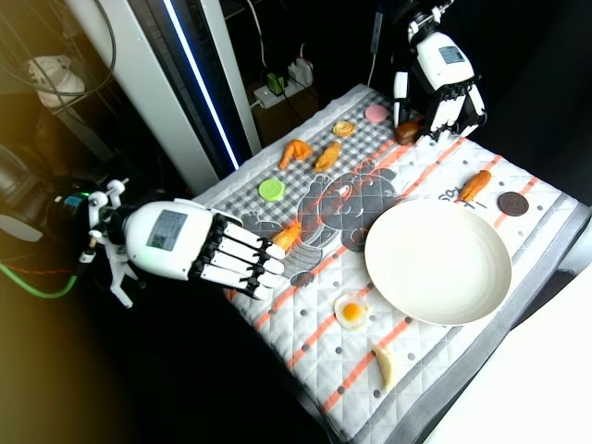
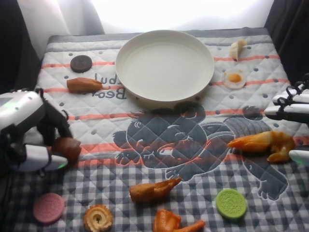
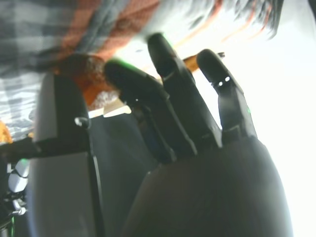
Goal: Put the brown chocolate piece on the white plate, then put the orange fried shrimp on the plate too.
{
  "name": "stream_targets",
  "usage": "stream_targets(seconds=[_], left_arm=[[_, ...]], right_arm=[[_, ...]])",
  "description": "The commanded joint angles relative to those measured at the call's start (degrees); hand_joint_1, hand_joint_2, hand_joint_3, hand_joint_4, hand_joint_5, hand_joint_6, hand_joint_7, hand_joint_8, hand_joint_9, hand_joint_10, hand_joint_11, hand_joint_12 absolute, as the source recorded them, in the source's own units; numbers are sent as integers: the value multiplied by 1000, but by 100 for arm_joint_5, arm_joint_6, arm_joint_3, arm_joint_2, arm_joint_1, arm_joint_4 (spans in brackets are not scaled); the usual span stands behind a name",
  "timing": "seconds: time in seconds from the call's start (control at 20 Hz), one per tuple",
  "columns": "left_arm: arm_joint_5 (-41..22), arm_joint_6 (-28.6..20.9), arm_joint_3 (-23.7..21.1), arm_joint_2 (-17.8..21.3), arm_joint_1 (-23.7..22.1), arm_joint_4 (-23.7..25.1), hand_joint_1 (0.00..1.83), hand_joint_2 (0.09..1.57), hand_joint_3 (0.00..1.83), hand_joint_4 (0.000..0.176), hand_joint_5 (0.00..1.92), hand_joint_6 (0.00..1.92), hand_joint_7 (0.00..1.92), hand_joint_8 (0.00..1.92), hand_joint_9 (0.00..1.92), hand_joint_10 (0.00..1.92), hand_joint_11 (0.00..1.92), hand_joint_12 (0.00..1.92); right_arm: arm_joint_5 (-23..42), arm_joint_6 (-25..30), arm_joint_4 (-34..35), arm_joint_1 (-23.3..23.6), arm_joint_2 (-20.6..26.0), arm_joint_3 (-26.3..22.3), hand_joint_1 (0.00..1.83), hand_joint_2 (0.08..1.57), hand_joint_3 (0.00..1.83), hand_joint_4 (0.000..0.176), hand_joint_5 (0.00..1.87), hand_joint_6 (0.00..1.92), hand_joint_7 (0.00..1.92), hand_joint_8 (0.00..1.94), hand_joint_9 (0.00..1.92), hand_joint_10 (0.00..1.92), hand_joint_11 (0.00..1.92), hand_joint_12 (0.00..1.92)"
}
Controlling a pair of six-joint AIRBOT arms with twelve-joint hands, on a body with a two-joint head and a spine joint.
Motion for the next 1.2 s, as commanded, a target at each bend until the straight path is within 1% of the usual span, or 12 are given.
stream_targets(seconds=[0.0, 0.05, 0.1, 0.15, 0.35, 0.4, 0.6, 0.8, 1.0, 1.05, 1.1, 1.15], left_arm=[[-613, -8, 62, -9, -165, 277, 1187, 1036, 0, 0, 1162, 663, 966, 1104, 723, 1339, 196, 1528], [-596, -8, 109, -11, -306, 357, 1186, 1037, 0, 0, 1158, 671, 987, 1052, 736, 1290, 207, 1412], [-559, -8, 189, -56, -505, 453, 1178, 1059, 0, 0, 1104, 765, 901, 1348, 640, 1574, 247, 1642], [-512, -8, 281, -118, -684, 527, 1179, 1058, 0, 0, 1107, 761, 893, 1351, 616, 1621, 253, 1762], [61, -8, 906, -639, -1646, 788, 1269, 1045, 0, 0, 1169, 497, 1140, 903, 795, 1053, 310, 1506], [329, -8, 1143, -834, -1960, 815, 1287, 1040, 0, 0, 1239, 315, 1136, 962, 845, 1105, 353, 1511], [1200, -8, 2052, -1663, -2699, 783, 1256, 1050, 2, 0, 1101, 656, 1166, 811, 982, 457, 237, 1232], [1743, -8, 2892, -2415, -2828, 423, 1260, 1065, 2, 0, 1067, 673, 1129, 917, 995, 358, 228, 1384], [2103, -9, 3343, -2599, -2727, -227, 1230, 1136, 3, 0, 873, 974, 1008, 1113, 938, 181, 173, 1207], [2128, -9, 3386, -2609, -2694, -334, 1022, 1081, 0, 6, 731, 374, 875, 537, 864, 116, 161, 1151], [2127, -9, 3381, -2609, -2663, -347, 969, 1045, 0, 46, 696, 103, 857, 232, 801, 60, 131, 1130], [2103, -8, 3352, -2605, -2650, -303, 969, 1045, 0, 46, 696, 103, 857, 232, 801, 60, 131, 1130]], right_arm=[[654, -5, 82, 17, 8, 9, 344, 1301, 1, 35, 439, 0, 384, 0, 398, 0, 196, 647], [654, -5, 82, 18, 8, 10, 339, 1303, 1, 33, 442, 2, 391, 3, 406, 4, 202, 648], [654, -5, 82, 19, 6, 11, 353, 1302, 0, 24, 449, 3, 398, 4, 412, 5, 202, 646], [654, -5, 82, 19, 3, 13, 358, 1302, 0, 29, 445, 0, 392, 1, 405, 1, 196, 643], [654, -5, 81, 19, -7, 20, 365, 1292, 0, 31, 456, 1, 402, 2, 409, 2, 172, 688], [654, -5, 81, 19, -9, 23, 371, 1294, 0, 25, 457, 2, 404, 3, 407, 1, 169, 690], [655, -5, 58, 46, -43, 51, 403, 1293, 0, 15, 471, 0, 423, 0, 422, 0, 155, 737], [654, -5, -44, 130, -158, 114, 425, 1291, 0, 4, 464, 0, 409, 0, 409, 0, 130, 760], [639, -5, -99, 203, -201, 150, 443, 1281, 0, 0, 480, 1, 423, 1, 413, 0, 101, 821], [632, -5, -103, 208, -215, 162, 445, 1287, 3, 0, 478, 0, 425, 1, 415, 1, 100, 823], [622, -5, -104, 208, -237, 177, 439, 1291, 0, 0, 472, 0, 422, 0, 410, 1, 85, 857], [610, -5, -104, 208, -259, 192, 439, 1291, 0, 0, 472, 0, 422, 0, 410, 1, 85, 857]])
